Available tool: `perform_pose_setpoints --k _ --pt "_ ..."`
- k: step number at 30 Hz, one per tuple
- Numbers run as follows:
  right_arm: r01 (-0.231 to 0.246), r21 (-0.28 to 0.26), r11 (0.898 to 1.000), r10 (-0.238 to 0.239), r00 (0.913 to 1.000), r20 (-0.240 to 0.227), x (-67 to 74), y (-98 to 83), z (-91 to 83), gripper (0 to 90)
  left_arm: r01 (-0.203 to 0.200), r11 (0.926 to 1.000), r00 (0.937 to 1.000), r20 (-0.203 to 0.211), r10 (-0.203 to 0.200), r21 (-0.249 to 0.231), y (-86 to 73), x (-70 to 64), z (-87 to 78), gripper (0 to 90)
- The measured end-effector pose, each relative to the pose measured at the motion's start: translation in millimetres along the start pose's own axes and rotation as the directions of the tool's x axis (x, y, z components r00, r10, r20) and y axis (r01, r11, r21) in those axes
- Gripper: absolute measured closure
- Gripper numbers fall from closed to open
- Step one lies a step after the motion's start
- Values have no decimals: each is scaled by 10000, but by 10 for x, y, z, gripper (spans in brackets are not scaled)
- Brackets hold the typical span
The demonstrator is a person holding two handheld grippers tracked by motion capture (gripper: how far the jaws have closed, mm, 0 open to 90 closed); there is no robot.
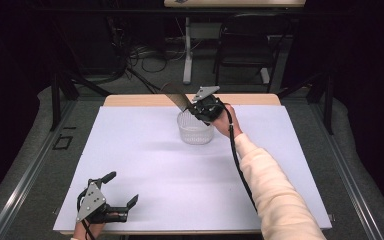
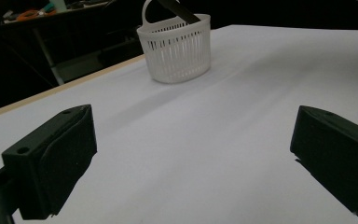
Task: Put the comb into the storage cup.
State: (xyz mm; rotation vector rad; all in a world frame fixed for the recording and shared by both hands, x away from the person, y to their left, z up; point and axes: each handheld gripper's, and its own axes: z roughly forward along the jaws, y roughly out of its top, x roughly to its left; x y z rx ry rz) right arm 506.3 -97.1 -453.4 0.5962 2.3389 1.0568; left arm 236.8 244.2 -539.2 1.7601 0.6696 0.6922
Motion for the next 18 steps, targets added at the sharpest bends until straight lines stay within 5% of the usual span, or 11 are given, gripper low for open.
perform_pose_setpoints --k 18 --pt "234 262 9994 -233 9997 -22 19 -65 70 724 -10 10000 10000 7 10 11 0 -1 1 4"
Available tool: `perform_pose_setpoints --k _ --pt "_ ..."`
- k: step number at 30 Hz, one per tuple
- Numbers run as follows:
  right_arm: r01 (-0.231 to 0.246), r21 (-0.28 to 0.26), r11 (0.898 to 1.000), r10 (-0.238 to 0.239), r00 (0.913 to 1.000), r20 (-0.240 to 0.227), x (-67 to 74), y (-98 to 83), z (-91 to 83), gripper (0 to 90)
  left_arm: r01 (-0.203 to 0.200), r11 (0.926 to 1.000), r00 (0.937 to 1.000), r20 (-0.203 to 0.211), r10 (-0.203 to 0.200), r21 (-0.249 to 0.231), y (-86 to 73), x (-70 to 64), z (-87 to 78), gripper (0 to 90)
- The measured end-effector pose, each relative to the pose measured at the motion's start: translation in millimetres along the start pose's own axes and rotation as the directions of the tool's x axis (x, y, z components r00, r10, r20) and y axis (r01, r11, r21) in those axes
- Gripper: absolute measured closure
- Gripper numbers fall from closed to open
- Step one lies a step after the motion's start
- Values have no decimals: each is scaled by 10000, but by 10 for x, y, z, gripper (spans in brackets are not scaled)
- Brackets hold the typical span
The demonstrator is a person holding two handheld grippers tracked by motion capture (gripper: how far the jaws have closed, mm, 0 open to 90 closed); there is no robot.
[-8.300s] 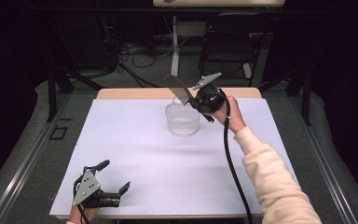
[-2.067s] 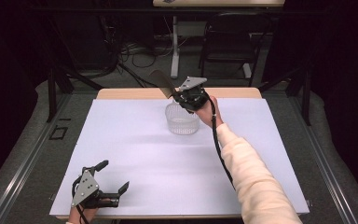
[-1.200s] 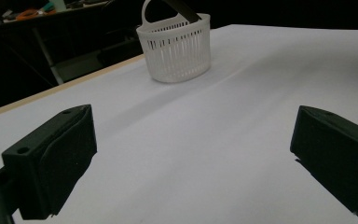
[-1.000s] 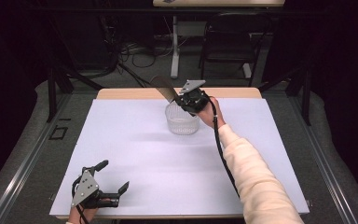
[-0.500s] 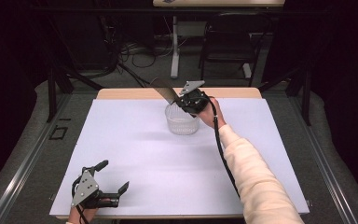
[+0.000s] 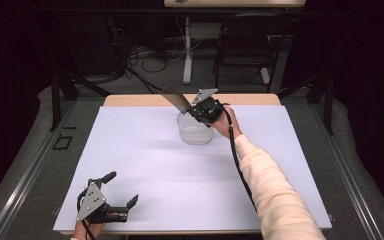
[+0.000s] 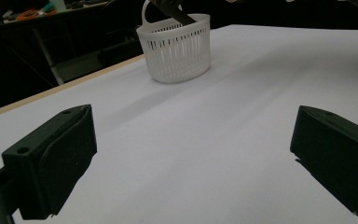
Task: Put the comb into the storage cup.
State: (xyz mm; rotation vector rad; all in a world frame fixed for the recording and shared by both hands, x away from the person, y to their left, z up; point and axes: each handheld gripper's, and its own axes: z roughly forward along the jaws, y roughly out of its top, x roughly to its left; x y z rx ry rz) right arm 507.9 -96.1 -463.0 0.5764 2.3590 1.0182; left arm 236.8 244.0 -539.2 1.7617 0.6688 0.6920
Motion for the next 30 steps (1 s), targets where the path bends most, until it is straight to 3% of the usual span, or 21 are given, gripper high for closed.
perform_pose_setpoints --k 30 --pt "191 427 9989 -179 9994 -292 32 -68 98 723 7 10000 10000 -29 -7 -2 -1 1 -3 4"
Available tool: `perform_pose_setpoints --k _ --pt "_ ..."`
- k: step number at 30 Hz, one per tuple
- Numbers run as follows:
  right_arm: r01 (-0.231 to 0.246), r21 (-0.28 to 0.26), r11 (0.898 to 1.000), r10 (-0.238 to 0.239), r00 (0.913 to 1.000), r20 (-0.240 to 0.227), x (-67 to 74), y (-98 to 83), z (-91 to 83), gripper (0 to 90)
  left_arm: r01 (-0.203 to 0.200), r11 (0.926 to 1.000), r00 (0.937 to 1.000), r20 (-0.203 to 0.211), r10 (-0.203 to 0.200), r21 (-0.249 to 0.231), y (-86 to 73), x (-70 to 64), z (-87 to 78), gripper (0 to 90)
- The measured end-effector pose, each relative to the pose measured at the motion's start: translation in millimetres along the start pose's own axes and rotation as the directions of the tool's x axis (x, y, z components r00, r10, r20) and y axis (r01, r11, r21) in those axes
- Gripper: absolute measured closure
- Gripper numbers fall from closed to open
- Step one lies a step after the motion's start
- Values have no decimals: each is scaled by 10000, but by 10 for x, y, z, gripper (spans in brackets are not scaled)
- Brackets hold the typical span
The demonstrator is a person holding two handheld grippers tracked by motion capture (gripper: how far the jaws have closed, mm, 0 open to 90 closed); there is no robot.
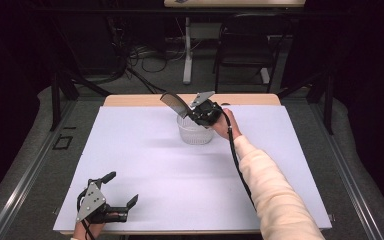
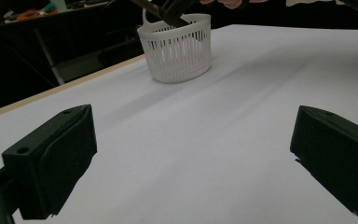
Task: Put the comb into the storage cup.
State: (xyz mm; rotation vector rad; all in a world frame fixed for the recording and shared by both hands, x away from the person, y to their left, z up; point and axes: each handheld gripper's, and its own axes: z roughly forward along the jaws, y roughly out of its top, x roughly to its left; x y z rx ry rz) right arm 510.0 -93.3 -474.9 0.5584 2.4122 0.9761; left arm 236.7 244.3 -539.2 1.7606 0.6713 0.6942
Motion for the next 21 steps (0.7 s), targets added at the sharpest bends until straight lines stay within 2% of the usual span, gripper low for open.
perform_pose_setpoints --k 21 --pt "112 385 9992 -105 9997 -198 21 -16 50 722 12 10000 10000 -5 -12 -2 0 -1 -2 4"
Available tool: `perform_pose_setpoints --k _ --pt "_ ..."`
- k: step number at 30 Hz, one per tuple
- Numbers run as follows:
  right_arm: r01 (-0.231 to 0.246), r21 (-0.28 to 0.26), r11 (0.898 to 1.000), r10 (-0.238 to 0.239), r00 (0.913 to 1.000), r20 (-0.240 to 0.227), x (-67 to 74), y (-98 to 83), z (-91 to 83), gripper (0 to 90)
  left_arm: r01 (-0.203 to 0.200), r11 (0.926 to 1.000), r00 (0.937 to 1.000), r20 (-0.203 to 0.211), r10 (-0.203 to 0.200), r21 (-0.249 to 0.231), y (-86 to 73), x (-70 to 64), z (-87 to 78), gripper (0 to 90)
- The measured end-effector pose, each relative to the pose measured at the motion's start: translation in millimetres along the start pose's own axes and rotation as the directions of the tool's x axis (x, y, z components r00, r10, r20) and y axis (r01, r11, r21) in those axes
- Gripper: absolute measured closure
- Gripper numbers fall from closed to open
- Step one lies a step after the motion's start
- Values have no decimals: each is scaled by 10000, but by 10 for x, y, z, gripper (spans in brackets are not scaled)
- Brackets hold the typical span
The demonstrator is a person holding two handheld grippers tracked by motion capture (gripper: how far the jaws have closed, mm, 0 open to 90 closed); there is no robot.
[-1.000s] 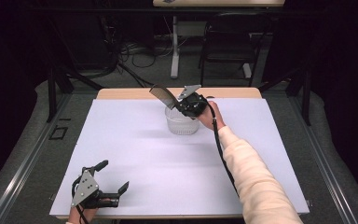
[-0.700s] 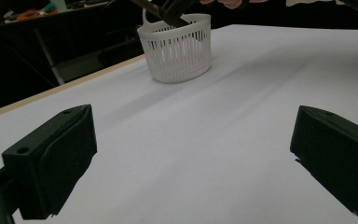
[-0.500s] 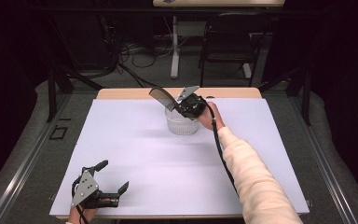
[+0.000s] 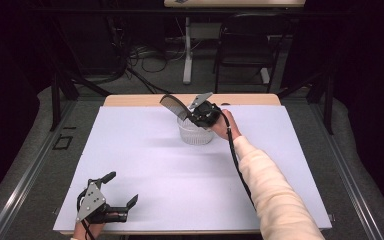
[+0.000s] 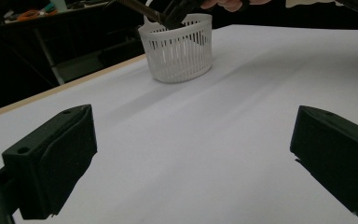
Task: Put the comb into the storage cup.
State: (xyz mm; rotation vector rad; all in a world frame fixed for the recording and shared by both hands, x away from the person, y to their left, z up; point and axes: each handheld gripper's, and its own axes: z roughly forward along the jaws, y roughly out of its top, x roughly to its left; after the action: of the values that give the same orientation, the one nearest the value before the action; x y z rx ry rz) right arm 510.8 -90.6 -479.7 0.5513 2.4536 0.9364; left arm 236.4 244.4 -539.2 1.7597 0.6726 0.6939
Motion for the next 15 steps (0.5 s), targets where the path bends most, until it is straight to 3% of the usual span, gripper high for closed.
perform_pose_setpoints --k 15 --pt "75 205 9998 -74 10000 -45 4 -12 37 721 16 10000 10000 -23 -16 -3 0 0 -1 6"
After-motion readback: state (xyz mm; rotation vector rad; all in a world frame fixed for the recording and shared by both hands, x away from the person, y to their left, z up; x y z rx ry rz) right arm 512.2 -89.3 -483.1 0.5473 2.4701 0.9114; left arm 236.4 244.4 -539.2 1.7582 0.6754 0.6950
